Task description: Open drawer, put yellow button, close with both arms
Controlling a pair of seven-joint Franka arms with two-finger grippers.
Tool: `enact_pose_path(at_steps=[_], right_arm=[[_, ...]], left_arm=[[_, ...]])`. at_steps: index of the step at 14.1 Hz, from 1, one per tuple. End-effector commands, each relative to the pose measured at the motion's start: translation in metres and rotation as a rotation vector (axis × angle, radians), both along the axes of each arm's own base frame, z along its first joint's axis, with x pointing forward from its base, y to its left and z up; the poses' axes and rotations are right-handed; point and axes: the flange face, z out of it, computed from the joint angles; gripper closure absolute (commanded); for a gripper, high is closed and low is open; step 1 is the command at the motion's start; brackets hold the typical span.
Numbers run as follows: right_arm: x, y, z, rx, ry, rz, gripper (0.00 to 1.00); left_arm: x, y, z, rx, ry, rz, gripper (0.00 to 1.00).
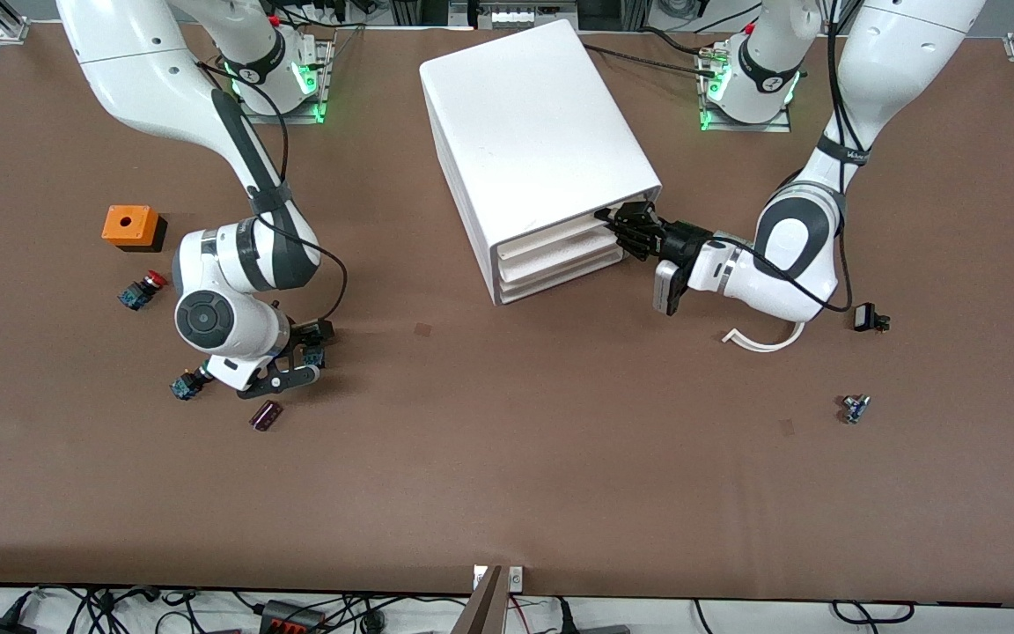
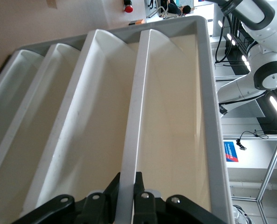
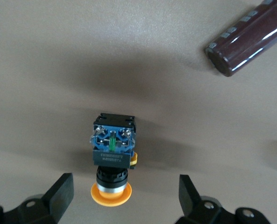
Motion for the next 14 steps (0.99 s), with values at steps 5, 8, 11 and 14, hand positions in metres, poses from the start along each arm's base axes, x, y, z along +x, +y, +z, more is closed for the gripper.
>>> enact_pose_path(at_steps=[5, 8, 11, 14], right_arm=[[0.002, 0.009, -0.004, 0.057, -0.011, -0.032, 0.06], [0.002, 0.009, -0.011, 0.058, -0.014, -0.030, 0.07], [0.002, 0.009, -0.013, 0.056, -0.011, -0.029, 0.20], [0.001, 0.009, -0.018, 0.050, -0.004, -0.023, 0.26]], left_arm=[[0.068, 0.050, -0.008, 0.050, -0.101, 0.042, 0.93], [0.091, 0.071, -0.020, 0.046, -0.115, 0.081, 0.93], [0.107, 0.078, -0.015, 0.049, -0.143, 0.098, 0.72], [0.108, 0.080, -0.011, 0.050, -0.144, 0.101, 0.00]])
